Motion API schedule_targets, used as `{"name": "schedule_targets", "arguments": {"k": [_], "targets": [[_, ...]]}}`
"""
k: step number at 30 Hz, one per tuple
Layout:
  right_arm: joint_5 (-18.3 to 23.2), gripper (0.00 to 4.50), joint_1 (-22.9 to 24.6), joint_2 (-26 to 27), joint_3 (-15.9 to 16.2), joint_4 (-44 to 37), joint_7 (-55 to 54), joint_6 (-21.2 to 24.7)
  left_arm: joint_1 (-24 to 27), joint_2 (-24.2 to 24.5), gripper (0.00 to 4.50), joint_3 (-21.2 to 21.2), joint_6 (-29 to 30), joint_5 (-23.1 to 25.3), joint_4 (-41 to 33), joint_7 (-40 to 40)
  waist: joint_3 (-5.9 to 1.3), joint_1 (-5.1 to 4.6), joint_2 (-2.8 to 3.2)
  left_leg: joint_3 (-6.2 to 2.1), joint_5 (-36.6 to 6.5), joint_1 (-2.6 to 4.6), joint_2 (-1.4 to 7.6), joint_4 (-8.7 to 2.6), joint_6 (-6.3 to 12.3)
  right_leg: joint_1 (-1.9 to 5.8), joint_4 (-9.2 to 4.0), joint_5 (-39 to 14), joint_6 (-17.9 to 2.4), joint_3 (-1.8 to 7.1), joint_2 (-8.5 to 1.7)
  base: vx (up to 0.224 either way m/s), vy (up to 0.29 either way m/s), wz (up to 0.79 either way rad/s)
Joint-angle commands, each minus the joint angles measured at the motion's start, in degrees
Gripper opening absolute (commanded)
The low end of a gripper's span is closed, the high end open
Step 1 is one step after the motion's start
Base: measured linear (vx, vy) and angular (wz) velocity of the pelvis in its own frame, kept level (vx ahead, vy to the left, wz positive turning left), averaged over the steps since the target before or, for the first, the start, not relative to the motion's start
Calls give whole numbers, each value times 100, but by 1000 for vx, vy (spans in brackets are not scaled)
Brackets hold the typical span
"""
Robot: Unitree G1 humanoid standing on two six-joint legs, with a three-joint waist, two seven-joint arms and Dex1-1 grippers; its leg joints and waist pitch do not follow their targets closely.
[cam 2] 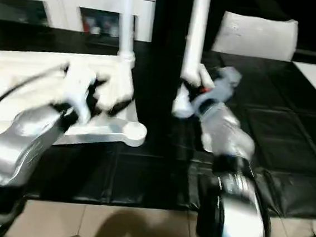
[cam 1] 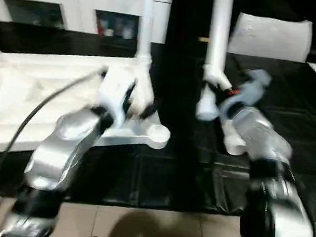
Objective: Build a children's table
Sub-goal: Pick table leg
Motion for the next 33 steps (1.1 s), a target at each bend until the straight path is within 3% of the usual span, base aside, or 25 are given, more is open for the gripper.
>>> {"name": "schedule_targets", "arguments": {"k": [1,3,4,6,7,11,15,16,28,33], "targets": [[484,185,259,3,136,-777,546,222,-239,-273,450,94,253,-539,128,-174,-460,14,44,-40,-1218,117,42,-373,-27,277,-483,-1307,-928,129,-257,0,0,0],[685,184,419,36,141,-1022,726,358,-353,-449,450,184,311,-763,198,-151,-463,32,47,-52,-1250,116,47,-376,-13,280,-489,-1398,-923,126,-270,0,0,0],[778,184,460,48,145,-1100,765,411,-394,-507,450,233,316,-840,242,-133,-460,39,82,-54,-1263,113,35,-371,-15,272,-500,-1489,-906,124,-269,0,0,0],[967,184,560,52,168,-1250,935,499,-531,-706,450,416,478,-1092,363,-21,-448,18,39,-39,-1293,100,14,-365,-13,275,-539,-1687,-828,120,-258,0,0,0],[1178,184,716,55,244,-1478,1165,571,-757,-1005,450,720,735,-1483,573,187,-445,25,28,-41,-1322,106,14,-355,4,272,-562,-1804,-802,119,-267,0,0,0],[1239,184,935,56,488,-1820,1381,665,-1047,-1384,450,1204,1083,-2072,763,328,-447,14,13,-65,-1209,59,12,-362,20,296,-556,-1848,-772,101,-270,0,0,0],[1263,184,1077,0,711,-2055,1516,774,-1179,-1549,450,1474,1248,-2719,731,279,-457,28,-9,-63,-1150,72,21,-359,60,285,-565,-1789,-789,102,-267,0,0,0],[1256,184,1099,-17,759,-2097,1541,796,-1176,-1531,422,1462,1274,-2795,696,230,-453,26,3,-68,-1128,62,21,-364,84,290,-562,-1753,-797,102,-268,0,0,0],[1226,184,1178,-218,1127,-2280,1728,852,-1047,-1412,328,1428,1334,-3059,504,112,-446,46,-27,-56,-981,74,46,-380,114,299,-556,-1613,-752,113,-286,0,0,0],[758,184,1179,-389,1477,-2316,1712,531,-1041,-1330,286,1367,1269,-2843,505,193,-449,42,-28,-55,-884,68,55,-379,99,307,-548,-1489,-736,115,-292,0,0,0]]}}
